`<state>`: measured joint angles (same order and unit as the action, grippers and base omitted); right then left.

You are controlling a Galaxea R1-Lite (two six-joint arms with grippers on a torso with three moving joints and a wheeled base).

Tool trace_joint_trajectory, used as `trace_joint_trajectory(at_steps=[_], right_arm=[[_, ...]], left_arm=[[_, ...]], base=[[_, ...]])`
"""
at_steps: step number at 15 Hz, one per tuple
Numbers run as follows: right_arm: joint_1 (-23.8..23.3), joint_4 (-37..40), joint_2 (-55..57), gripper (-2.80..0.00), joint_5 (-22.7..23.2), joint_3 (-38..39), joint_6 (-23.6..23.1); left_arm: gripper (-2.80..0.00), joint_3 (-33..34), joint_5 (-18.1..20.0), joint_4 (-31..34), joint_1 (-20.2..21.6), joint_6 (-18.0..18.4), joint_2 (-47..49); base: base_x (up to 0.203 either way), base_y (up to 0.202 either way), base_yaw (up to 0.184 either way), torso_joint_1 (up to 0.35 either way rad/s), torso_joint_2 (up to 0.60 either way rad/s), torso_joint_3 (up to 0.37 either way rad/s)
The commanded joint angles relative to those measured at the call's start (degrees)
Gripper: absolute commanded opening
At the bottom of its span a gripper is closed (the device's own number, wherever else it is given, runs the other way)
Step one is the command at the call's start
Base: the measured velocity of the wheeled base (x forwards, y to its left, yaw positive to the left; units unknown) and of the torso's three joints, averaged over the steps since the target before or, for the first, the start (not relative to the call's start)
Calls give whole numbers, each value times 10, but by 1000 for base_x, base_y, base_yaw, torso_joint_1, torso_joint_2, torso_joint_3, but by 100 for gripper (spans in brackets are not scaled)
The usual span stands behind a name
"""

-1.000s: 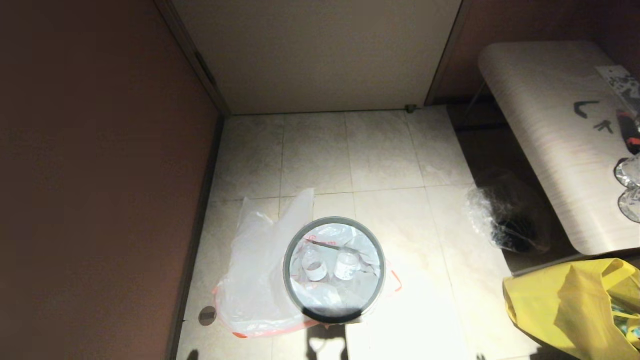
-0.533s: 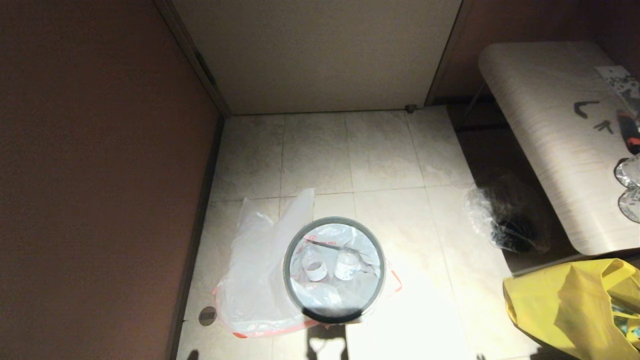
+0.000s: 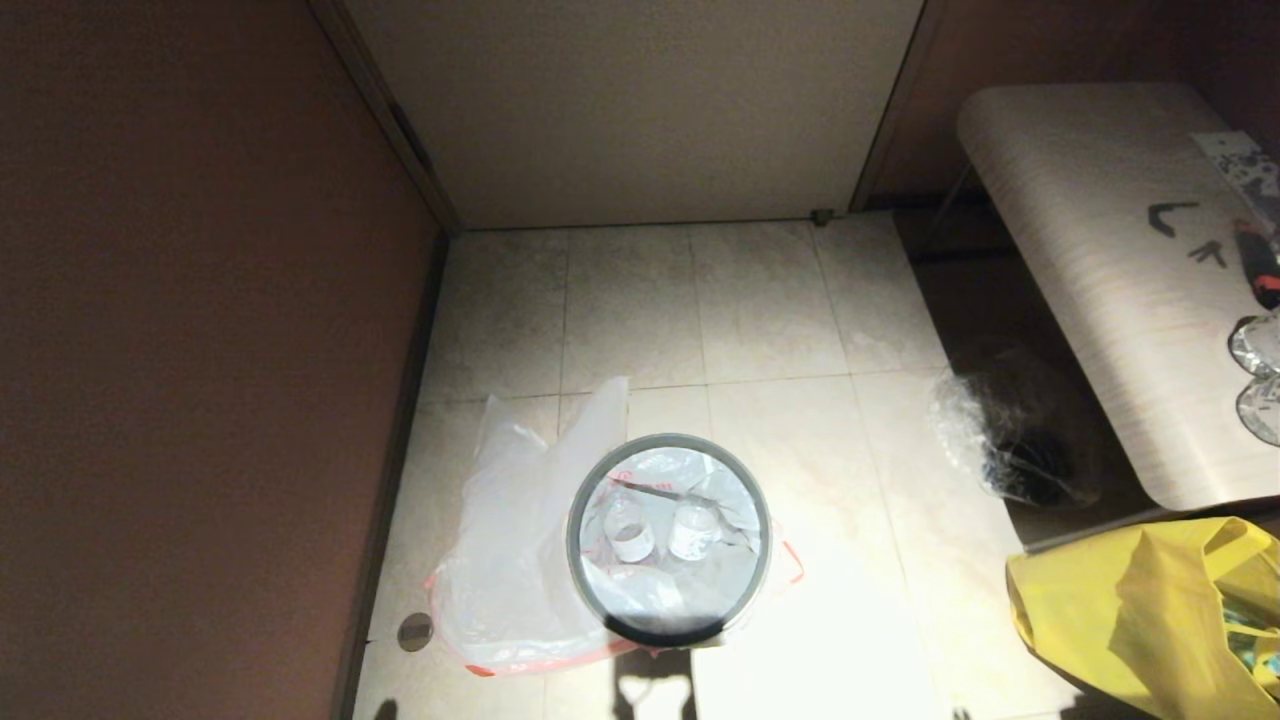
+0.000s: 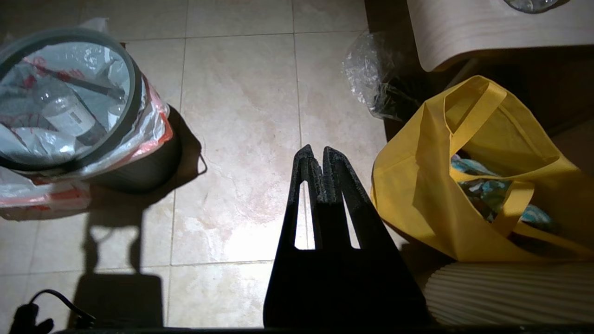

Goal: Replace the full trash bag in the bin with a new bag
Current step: Place the trash can ring on the floor

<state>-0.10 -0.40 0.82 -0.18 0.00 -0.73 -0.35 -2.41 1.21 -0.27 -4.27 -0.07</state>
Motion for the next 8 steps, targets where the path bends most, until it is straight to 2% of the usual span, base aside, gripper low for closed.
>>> trace_joint_trajectory(at_steps=[1,4,8], right_arm=[[0,3,-3,-280,4,1,-17],[0,5,12,-280,8,-8,-56],[1,5,103,-280,16,-74,-66]], left_arm=[[-280,0,0,0,0,0,1],[-280,0,0,0,0,0,1],[-280,0,0,0,0,0,1]], base=[[0,0,0,0,0,0],[0,0,0,0,0,0],[0,0,0,0,0,0]])
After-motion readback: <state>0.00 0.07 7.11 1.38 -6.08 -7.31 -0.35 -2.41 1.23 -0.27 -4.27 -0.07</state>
